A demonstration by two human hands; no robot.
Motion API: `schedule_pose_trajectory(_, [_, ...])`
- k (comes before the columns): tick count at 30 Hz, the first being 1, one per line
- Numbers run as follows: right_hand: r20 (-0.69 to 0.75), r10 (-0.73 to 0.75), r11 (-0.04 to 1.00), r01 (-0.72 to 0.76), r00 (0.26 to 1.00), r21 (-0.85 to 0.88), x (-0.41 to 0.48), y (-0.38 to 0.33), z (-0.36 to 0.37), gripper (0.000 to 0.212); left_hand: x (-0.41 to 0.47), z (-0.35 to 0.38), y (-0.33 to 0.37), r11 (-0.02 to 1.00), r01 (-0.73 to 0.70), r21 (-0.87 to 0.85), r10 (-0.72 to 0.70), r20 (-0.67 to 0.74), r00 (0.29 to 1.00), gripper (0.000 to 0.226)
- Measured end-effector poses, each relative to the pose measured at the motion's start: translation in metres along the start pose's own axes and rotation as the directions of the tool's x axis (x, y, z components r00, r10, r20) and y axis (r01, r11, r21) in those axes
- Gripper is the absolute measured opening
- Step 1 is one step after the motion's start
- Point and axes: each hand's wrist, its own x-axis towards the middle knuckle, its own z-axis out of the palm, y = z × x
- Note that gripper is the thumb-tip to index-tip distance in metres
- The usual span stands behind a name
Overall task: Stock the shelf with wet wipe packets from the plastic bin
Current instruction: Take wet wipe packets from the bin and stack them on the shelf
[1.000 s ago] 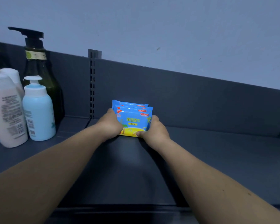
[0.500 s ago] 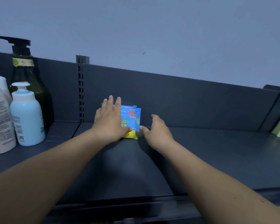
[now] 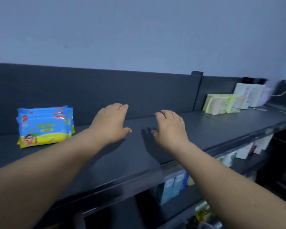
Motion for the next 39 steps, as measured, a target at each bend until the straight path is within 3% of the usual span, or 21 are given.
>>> schedule_pose_trajectory(7, [-0.01,0.168,0.982,-0.168,0.986,-0.089,-0.042,0.106,-0.019,0.057,0.026,0.023,0.118,0.972,-0.217,-0.095,0.219,0.011,0.976,0.078])
schedule_pose_trajectory(18, [0.047,0.393,0.914,-0.385,0.918,-0.127,-0.13,0.237,-0.01,0.057,0.032,0.088,0.275,0.859,-0.469,-0.203,0.49,0.063,0.869,0.074])
schedule_pose_trajectory(23, [0.107,0.481,0.873,-0.465,0.87,-0.145,-0.177,0.283,0.017,0.053,0.021,0.136,0.325,0.84,-0.538,-0.072,0.542,0.05,0.839,0.077])
schedule_pose_trajectory(26, [0.159,0.522,0.852,-0.503,0.838,-0.145,-0.204,0.304,0.037,0.054,0.011,0.161,0.351,0.786,-0.616,-0.049,0.618,0.05,0.784,0.078])
schedule_pose_trajectory(34, [0.311,0.598,0.798,-0.586,0.739,-0.14,-0.26,0.353,0.092,0.054,-0.013,0.249,0.401,0.796,-0.506,-0.333,0.598,0.3,0.743,0.077])
schedule_pose_trajectory(39, [0.424,0.598,0.785,-0.604,0.68,-0.138,-0.29,0.378,0.133,0.057,-0.027,0.303,0.414,0.811,-0.398,-0.428,0.567,0.413,0.712,0.059])
